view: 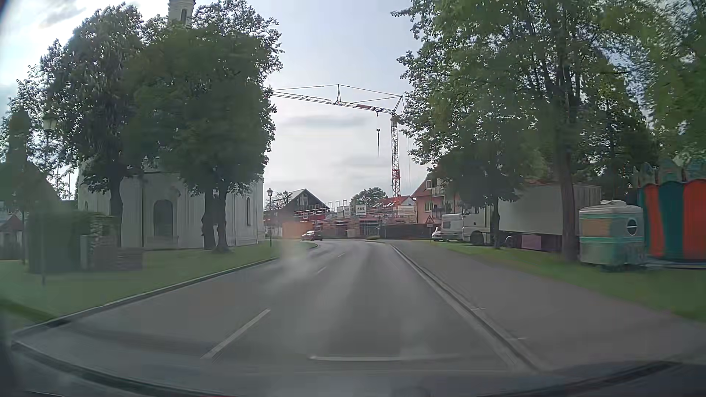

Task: Follow the waypoints while adhering to traffic rules and regulations

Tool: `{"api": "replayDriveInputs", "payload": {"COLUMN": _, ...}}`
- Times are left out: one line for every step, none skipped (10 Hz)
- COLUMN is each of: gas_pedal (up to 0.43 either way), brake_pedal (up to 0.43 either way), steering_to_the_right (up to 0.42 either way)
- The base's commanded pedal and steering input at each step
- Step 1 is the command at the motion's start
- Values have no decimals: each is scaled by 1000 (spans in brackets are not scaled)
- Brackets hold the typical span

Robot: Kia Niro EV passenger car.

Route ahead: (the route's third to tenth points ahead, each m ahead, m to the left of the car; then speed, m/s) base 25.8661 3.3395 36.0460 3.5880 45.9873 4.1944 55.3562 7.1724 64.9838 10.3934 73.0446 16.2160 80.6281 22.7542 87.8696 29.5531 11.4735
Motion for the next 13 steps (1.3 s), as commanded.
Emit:
{"api": "replayDriveInputs", "payload": {"gas_pedal": 169, "brake_pedal": 0, "steering_to_the_right": 1}}
{"api": "replayDriveInputs", "payload": {"gas_pedal": 157, "brake_pedal": 0, "steering_to_the_right": 1}}
{"api": "replayDriveInputs", "payload": {"gas_pedal": 157, "brake_pedal": 0, "steering_to_the_right": 1}}
{"api": "replayDriveInputs", "payload": {"gas_pedal": 157, "brake_pedal": 0, "steering_to_the_right": 1}}
{"api": "replayDriveInputs", "payload": {"gas_pedal": 157, "brake_pedal": 0, "steering_to_the_right": 1}}
{"api": "replayDriveInputs", "payload": {"gas_pedal": 157, "brake_pedal": 0, "steering_to_the_right": 1}}
{"api": "replayDriveInputs", "payload": {"gas_pedal": 157, "brake_pedal": 0, "steering_to_the_right": 1}}
{"api": "replayDriveInputs", "payload": {"gas_pedal": 157, "brake_pedal": 0, "steering_to_the_right": 1}}
{"api": "replayDriveInputs", "payload": {"gas_pedal": 157, "brake_pedal": 0, "steering_to_the_right": 1}}
{"api": "replayDriveInputs", "payload": {"gas_pedal": 157, "brake_pedal": 0, "steering_to_the_right": 2}}
{"api": "replayDriveInputs", "payload": {"gas_pedal": 157, "brake_pedal": 0, "steering_to_the_right": 2}}
{"api": "replayDriveInputs", "payload": {"gas_pedal": 157, "brake_pedal": 0, "steering_to_the_right": 2}}
{"api": "replayDriveInputs", "payload": {"gas_pedal": 157, "brake_pedal": 0, "steering_to_the_right": 2}}
